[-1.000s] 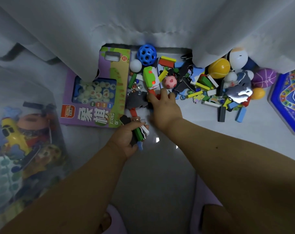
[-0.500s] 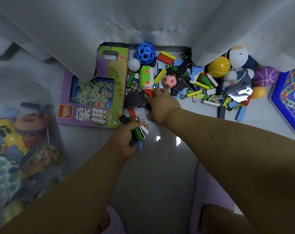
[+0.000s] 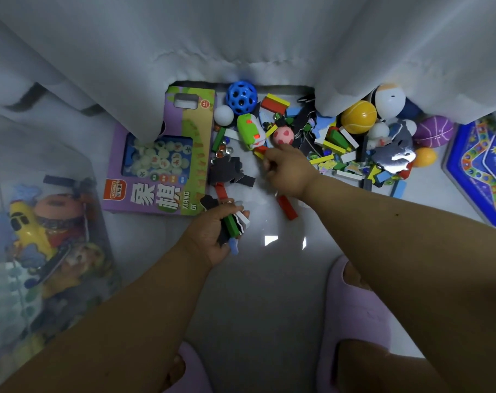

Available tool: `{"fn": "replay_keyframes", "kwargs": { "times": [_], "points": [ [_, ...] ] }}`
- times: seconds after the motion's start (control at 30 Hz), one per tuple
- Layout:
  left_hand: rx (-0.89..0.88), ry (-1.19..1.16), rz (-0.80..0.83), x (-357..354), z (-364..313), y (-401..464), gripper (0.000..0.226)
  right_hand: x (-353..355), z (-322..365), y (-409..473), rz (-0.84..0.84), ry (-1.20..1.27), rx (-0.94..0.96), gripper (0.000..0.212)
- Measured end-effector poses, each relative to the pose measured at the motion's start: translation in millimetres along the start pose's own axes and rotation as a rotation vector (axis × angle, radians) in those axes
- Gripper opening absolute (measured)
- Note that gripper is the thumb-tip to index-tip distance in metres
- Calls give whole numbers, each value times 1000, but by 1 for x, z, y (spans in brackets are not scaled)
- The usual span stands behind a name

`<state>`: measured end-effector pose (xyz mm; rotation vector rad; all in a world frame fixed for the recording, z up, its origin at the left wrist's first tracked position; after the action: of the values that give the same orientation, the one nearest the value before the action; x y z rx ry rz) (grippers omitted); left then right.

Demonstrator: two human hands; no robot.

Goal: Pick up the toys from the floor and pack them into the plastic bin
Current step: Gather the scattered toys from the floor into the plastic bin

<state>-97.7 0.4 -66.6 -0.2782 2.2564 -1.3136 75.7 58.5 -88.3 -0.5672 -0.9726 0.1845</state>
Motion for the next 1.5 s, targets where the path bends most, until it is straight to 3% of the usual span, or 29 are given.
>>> {"fn": "replay_keyframes", "kwargs": {
  "times": [0.13, 0.3, 0.5, 0.6, 0.7, 0.83, 0.97, 1.07, 1.17, 1.23, 1.3, 1.4, 1.5],
  "points": [
    [4, -2, 9, -2, -2, -10, 10, 11, 1, -16, 29, 330, -89, 15],
    [-9, 34, 29, -5, -14, -32, 13, 19, 15, -43, 229, 1161, -385, 28],
    [-118, 287, 90, -1, -60, -70, 20, 35, 62, -74, 467, 1645, -314, 27],
    [-197, 576, 127, 7, -102, -97, 17, 43, 104, -91, 526, 1634, -223, 22],
    [-264, 693, 106, 24, -151, -136, 18, 42, 153, -113, 618, 1601, -137, 26],
    [-398, 603, 72, 73, -202, -186, 18, 30, 221, -149, 754, 1471, -33, 27],
    [-424, 532, -90, 132, -221, -207, 11, 6, 276, -178, 828, 1265, 0, 29],
    [-376, 582, -233, 176, -223, -211, 27, -24, 312, -196, 836, 1071, 20, 23],
    [-330, 582, -294, 203, -224, -217, 32, -48, 330, -208, 702, 545, 182, 13],
    [-305, 543, -290, 211, -229, -219, 41, -53, 332, -214, 584, 171, 338, 22],
    [-270, 564, -295, 217, -237, -217, 63, -51, 330, -216, 461, -12, 487, 31],
    [-295, 600, -310, 209, -243, -208, 76, -35, 319, -216, 251, 104, 532, 28],
    [-532, 570, -322, 186, -245, -197, 44, -20, 293, -201, 31, 419, 380, 19]
  ]
}}
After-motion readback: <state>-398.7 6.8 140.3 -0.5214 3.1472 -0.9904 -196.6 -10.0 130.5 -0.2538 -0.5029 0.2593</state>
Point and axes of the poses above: each hand's wrist, its own y-axis towards the middle knuckle, its own x-axis out of the back of the hand, z = x × y, the point moved 1 cm from there along y, towards the middle knuckle, and after that the axes turned 11 degrees about -x, right-handed, at the moved point
